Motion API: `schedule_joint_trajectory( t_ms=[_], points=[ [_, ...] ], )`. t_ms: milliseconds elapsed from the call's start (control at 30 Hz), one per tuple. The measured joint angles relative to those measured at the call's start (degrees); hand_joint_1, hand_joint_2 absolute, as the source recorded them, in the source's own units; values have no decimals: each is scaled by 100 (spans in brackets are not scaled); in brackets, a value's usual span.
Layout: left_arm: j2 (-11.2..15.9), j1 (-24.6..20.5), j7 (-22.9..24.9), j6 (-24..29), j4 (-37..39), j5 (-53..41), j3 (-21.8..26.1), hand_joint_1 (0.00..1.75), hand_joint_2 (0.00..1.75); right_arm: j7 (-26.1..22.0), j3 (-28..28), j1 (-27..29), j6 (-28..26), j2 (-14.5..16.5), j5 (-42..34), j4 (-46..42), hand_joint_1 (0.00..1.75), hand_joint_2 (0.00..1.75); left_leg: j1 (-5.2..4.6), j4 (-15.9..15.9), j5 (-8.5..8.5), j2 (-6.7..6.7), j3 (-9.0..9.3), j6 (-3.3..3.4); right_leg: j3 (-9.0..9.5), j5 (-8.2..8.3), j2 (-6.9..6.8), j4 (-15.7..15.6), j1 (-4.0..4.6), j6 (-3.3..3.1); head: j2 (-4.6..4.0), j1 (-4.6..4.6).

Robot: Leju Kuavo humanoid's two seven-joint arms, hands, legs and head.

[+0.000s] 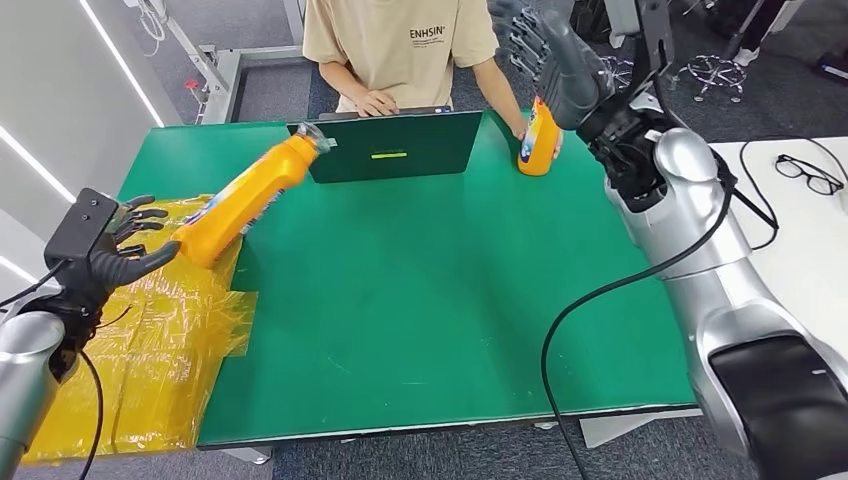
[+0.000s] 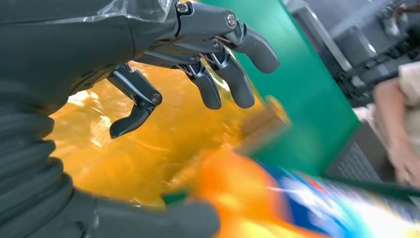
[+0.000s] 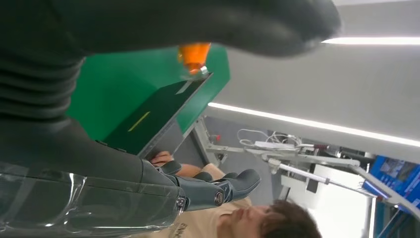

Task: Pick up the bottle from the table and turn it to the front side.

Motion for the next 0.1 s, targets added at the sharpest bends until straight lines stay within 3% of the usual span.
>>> schedule_joint_trajectory(
  t_ms=[100],
  points=[
    [56,143,70,6,-78,-56,202,175,175,-43,-106,223,15,-84,68,-58,0,0,0,0,0,0,0,0,0,0,-1,1,1,0,0,0]
  ],
)
